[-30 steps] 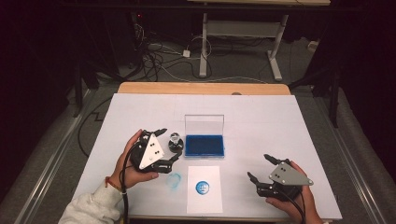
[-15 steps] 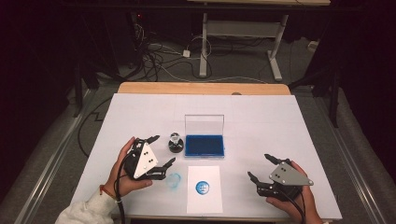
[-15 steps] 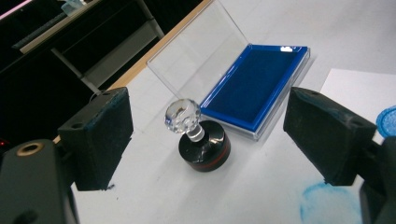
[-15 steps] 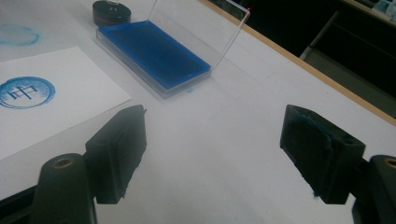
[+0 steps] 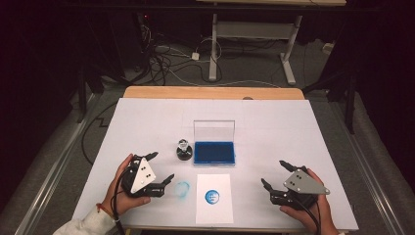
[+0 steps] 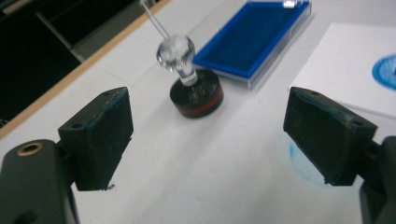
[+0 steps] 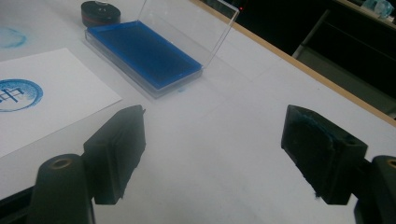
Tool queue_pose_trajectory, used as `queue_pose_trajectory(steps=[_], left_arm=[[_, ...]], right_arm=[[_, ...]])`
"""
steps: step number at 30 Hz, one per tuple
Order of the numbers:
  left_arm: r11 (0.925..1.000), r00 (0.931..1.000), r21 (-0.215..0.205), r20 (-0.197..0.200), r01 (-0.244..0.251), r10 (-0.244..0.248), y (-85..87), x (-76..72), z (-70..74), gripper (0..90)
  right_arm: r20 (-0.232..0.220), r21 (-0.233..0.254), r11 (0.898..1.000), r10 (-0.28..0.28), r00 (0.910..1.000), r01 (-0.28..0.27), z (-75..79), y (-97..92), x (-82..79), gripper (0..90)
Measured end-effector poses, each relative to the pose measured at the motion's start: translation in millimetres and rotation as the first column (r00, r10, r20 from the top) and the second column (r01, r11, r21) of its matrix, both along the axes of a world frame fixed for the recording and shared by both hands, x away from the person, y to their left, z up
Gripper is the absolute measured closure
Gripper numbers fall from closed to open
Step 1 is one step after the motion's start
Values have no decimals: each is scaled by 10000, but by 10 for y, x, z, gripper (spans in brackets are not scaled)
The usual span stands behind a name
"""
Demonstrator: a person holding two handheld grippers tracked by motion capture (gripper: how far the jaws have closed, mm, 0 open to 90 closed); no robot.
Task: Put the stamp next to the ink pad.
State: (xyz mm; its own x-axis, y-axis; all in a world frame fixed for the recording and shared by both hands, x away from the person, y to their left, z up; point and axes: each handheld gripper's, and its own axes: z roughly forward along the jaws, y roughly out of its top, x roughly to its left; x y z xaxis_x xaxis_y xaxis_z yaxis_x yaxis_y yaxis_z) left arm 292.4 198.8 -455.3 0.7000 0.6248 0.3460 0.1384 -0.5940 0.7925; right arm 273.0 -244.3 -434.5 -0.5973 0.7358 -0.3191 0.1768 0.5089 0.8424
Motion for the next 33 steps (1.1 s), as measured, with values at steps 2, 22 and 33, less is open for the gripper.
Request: queue_pose_trajectory(steps=[2, 22, 33], left_arm=[[9999, 9998, -55, -183, -87, 86, 47, -9, -32, 157], [9984, 9965, 469, -761, -311, 346, 250, -78, -192, 157], [9990, 9978, 363, -598, -276, 298, 250, -102, -165, 157]], right_arm=[[-4, 7, 10000, -30, 10000, 30, -1, 0, 3, 227], [-142, -148, 9999, 62, 9999, -64, -47, 16, 14, 223], [-117, -256, 9997, 30, 9999, -33, -48, 32, -9, 223]])
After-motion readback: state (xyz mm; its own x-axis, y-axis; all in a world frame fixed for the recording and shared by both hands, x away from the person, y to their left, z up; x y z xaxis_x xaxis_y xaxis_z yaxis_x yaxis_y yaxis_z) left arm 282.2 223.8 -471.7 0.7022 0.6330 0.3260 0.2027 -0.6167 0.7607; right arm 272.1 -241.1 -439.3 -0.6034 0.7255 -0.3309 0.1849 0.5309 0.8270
